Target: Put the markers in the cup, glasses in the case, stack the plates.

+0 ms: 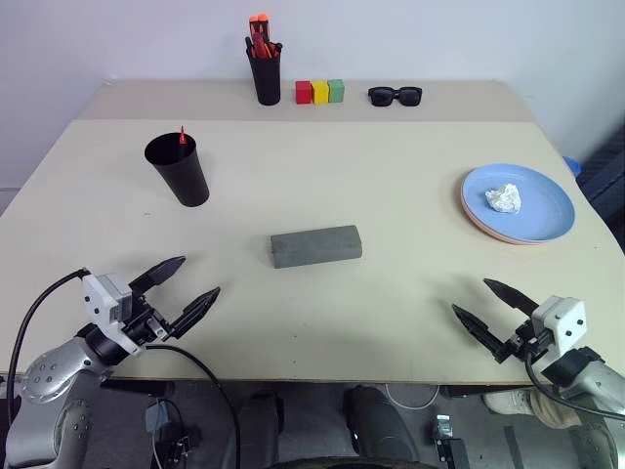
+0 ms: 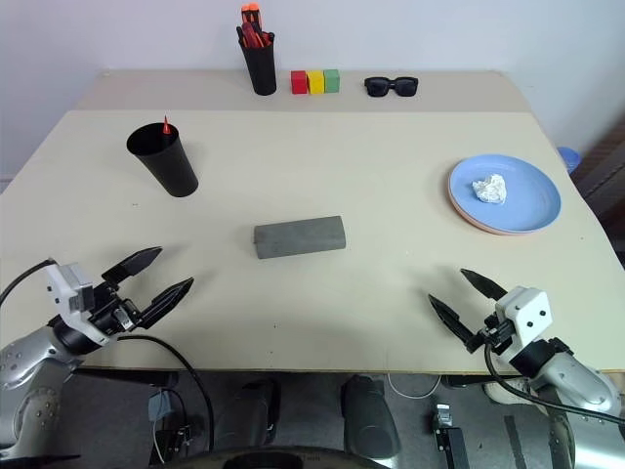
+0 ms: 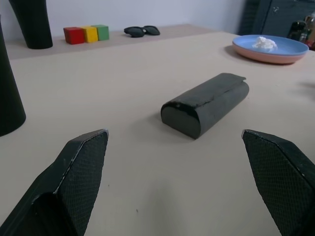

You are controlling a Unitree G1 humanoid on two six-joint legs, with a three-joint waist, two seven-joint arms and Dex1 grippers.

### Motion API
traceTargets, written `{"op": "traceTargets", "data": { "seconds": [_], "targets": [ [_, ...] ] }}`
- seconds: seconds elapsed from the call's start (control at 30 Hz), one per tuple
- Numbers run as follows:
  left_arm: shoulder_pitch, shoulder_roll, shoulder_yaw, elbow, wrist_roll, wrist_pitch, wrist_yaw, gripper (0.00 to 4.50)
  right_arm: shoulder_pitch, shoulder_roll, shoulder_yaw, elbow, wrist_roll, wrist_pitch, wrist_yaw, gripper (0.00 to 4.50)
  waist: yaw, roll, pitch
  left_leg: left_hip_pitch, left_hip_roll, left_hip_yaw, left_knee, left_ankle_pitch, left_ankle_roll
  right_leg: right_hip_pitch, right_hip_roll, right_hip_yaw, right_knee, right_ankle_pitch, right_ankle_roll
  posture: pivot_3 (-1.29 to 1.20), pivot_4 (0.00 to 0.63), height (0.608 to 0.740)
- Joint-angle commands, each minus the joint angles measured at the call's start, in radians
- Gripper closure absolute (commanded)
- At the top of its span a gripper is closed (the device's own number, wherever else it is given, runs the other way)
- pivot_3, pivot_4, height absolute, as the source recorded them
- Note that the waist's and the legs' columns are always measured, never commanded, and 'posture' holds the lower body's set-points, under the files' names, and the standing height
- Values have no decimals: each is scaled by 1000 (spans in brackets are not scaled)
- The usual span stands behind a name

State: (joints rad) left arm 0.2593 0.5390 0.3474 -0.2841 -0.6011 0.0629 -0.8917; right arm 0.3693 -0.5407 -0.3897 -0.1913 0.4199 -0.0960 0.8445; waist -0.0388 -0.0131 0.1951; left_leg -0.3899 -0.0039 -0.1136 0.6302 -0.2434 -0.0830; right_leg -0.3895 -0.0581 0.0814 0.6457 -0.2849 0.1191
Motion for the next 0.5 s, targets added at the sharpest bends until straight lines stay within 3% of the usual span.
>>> {"op": "traceTargets", "data": {
  "seconds": [0.03,0.5],
  "targets": [
    [-6,12,11,-36,-16,18,8,0,12,-1,-35,0,27,-28,11,776,0,0,0,0,0,0,0,0,0,0,0,0,0,0,0,0,150,740],
    [57,-1,12,-18,8,-17,-29,0,18,2,-57,46,55,-50,32,776,-1,0,0,0,0,0,0,0,0,0,0,0,-1,0,0,0,150,740]
  ]
}}
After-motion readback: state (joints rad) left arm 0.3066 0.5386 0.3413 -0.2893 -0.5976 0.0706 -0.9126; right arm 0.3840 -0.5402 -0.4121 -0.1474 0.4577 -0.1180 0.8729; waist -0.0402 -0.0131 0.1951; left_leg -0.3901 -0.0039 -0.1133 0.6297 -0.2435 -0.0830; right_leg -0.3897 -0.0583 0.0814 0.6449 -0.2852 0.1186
